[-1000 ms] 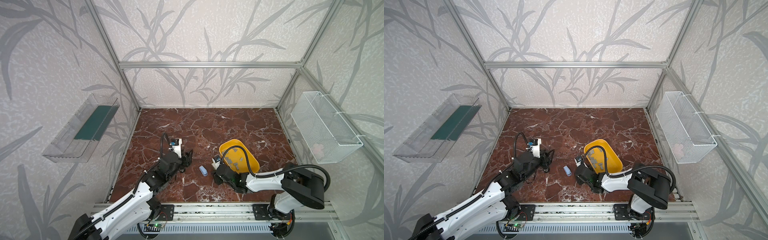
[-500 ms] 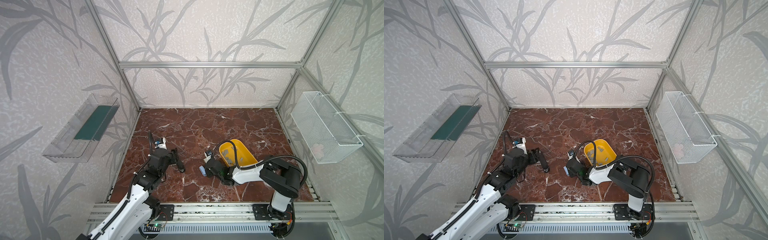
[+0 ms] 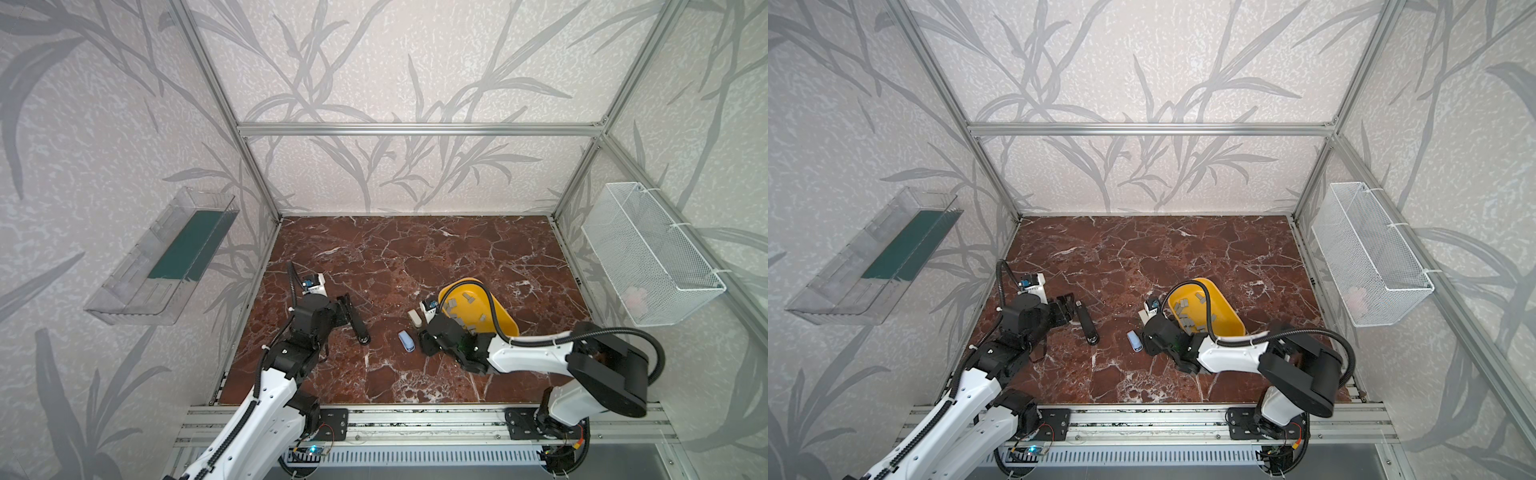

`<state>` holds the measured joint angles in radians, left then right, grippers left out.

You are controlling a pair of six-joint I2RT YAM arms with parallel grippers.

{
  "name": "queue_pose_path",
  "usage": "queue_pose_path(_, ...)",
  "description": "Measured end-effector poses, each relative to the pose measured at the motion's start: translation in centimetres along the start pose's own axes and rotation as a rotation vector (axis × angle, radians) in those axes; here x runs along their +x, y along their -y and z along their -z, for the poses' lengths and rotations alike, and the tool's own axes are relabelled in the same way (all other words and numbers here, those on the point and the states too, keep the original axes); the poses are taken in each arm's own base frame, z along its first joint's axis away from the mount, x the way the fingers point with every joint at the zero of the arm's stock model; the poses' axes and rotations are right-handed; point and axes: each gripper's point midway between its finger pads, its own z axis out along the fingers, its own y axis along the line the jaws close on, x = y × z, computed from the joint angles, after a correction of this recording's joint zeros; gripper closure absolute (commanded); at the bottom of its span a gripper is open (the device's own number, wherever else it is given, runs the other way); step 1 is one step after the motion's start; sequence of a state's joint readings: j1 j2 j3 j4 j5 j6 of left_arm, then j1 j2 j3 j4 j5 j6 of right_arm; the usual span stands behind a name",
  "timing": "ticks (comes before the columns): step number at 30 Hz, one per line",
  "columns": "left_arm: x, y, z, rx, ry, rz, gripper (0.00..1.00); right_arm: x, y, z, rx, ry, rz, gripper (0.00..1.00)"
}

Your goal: Load the staples into the stapler

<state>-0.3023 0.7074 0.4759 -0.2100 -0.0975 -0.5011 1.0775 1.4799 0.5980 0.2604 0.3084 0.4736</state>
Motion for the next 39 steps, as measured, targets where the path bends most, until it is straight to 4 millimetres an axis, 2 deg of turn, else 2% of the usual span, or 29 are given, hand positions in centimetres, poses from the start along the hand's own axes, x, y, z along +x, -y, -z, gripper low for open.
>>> queue_pose_path(3,0.1,0.2,0.0,0.012,-0.006,0.004,0.33,0.7,-1.3,2.0,-0.057,0.019,0.015,0.35)
queue_pose_path(6,0.2,0.3,0.0,0.022,-0.011,0.011,0.33,2.4,-2.0,2.4,-0.083,-0.01,0.035,0.35)
queue_pose_path(10,0.2,0.6,0.0,0.037,-0.017,0.018,0.33,4.7,-2.8,1.5,-0.096,-0.066,0.06,0.38)
queue_pose_path(15,0.1,0.8,0.3,0.049,-0.011,0.021,0.33,6.5,-3.2,-0.9,-0.065,-0.122,0.087,0.49)
queue_pose_path(21,-0.2,0.5,0.9,0.047,0.0,0.038,0.32,4.6,-4.5,-3.8,-0.049,-0.07,0.063,0.68)
queue_pose_path(28,-0.8,0.1,1.4,0.034,0.004,0.063,0.31,1.7,-4.9,-7.3,-0.04,-0.019,0.011,0.68)
queue_pose_path(31,-1.4,0.5,1.6,0.045,0.011,0.07,0.31,0.7,-5.4,-8.5,-0.043,-0.012,0.007,0.6)
queue_pose_path(32,-1.6,0.5,1.6,0.046,0.014,0.072,0.3,0.4,-5.6,-8.7,-0.048,-0.013,0.01,0.53)
queue_pose_path(34,-2.1,0.6,1.8,0.045,0.022,0.078,0.22,0.2,-5.8,-8.7,-0.054,-0.021,0.022,0.42)
queue_pose_path(35,-2.4,0.6,1.9,0.042,0.029,0.084,0.17,0.1,-5.7,-8.3,-0.054,-0.03,0.032,0.35)
queue_pose_path(37,-3.3,0.4,2.1,0.023,0.051,0.089,0.06,-0.6,-5.6,-6.9,-0.049,-0.037,0.055,0.27)
queue_pose_path(38,-3.7,0.0,2.1,0.004,0.064,0.095,0.0,-1.7,-5.6,-5.7,-0.048,-0.029,0.062,0.25)
queue_pose_path(39,-4.2,-0.3,2.2,-0.02,0.077,0.098,0.0,-2.9,-5.6,-4.5,-0.045,-0.01,0.068,0.24)
